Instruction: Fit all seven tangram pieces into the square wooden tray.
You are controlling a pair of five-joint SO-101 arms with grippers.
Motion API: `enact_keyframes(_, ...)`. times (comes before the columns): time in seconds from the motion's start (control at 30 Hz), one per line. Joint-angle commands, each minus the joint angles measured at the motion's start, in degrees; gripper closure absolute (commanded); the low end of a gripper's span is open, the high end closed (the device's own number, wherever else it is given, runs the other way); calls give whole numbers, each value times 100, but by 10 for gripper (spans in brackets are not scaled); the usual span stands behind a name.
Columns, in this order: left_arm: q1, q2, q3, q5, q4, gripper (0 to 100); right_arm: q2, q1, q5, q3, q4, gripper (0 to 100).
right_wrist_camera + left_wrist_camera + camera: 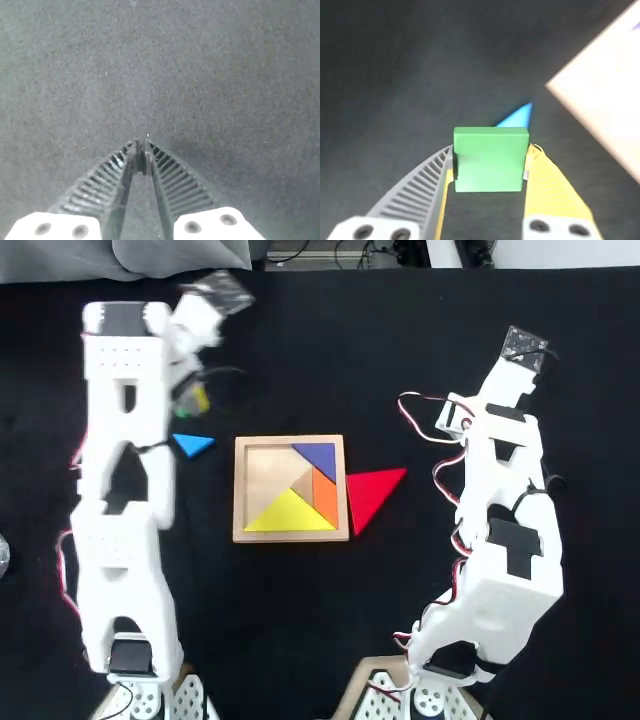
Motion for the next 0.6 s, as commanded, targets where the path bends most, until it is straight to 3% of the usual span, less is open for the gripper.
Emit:
enact_keyframes(0.0, 875, -633, 1051, 246, 35, 931, -48, -79, 62, -295, -97, 985)
enact_keyframes(0.1, 1411, -615, 1402, 624, -220, 931, -48, -79, 62, -295, -97, 985)
enact_keyframes(0.23, 1578, -607, 2000, 1143, -1213, 930, -48, -62, 62, -295, -97, 985)
enact_keyframes(0.57, 2062, -668, 3451, 1503, -2347, 931, -57, -62, 62, -303, -79, 985)
